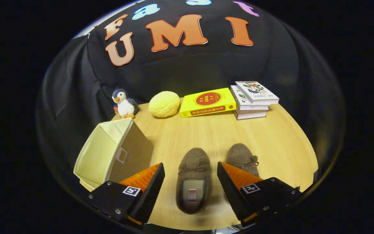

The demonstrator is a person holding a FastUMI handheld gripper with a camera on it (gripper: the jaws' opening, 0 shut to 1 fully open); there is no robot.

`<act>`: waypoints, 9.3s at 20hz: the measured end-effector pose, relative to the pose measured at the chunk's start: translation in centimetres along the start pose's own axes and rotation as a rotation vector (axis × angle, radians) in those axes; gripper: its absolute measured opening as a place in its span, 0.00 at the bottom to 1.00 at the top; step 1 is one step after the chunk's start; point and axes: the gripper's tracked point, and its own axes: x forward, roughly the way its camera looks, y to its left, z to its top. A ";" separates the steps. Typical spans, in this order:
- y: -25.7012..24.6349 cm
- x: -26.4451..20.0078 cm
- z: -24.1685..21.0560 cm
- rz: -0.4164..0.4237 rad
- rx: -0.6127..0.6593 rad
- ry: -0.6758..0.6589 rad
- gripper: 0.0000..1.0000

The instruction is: Open the storage box then place both shoes into the box .Put the left shoe in first, then the right shoe, with the right side of both shoes facing outward in a uniform manner.

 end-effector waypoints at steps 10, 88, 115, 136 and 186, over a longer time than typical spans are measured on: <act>-2.0 3.6 -6.2 -0.056 -0.127 0.149 0.76; 13.7 -1.6 3.9 -0.090 -0.040 0.118 1.00; -15.9 5.8 -8.9 -0.141 -0.103 0.371 0.64; -6.3 -0.8 0.5 -0.120 0.075 0.161 0.00; 20.3 -7.0 12.3 -0.105 -0.101 -0.161 0.99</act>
